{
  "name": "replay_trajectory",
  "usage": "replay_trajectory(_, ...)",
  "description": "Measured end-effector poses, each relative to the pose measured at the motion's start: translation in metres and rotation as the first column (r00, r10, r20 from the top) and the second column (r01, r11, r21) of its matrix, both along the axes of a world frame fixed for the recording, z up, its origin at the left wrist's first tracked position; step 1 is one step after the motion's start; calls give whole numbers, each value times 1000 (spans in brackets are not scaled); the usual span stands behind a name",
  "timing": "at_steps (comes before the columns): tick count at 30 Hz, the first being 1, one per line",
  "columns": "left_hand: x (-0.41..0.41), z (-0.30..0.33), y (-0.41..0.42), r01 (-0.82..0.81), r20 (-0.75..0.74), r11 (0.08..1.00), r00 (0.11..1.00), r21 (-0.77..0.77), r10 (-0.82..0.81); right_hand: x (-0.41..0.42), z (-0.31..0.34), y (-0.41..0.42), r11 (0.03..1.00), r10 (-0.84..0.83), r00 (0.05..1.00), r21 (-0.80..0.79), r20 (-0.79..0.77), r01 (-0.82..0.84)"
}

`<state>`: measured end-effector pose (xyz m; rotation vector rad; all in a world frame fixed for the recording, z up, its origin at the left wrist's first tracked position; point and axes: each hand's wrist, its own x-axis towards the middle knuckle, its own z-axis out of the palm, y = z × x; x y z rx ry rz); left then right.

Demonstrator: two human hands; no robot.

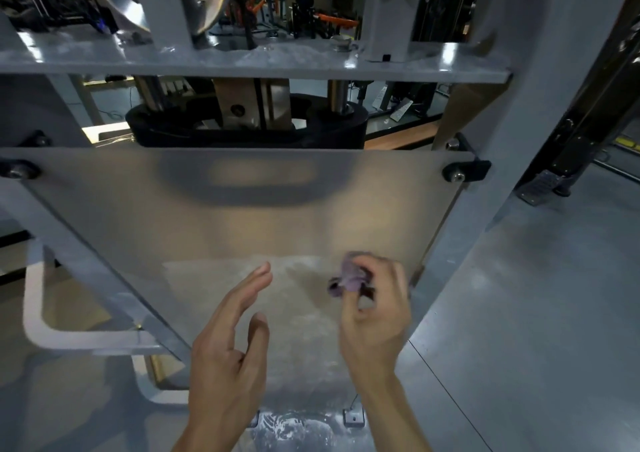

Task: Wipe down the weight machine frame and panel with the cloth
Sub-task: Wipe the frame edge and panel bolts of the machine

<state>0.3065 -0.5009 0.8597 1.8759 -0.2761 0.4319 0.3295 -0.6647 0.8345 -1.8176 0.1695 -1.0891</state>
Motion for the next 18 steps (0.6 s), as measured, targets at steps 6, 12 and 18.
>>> replay_trajectory(6, 2, -3, 9, 19, -6, 1000, 1000, -20, -20, -6, -1, 1, 994, 36, 999, -103, -40, -40)
replay_trajectory(12, 5, 0, 30, 26, -19, 1000, 999, -14, -27, -7, 4, 0, 981, -192, 981, -8, -18, 191)
replay_trajectory(18, 8, 3, 51, 29, -25, 999, 999, -35, -30, 6, 2, 56, 997, 53, 998, -59, -42, -55)
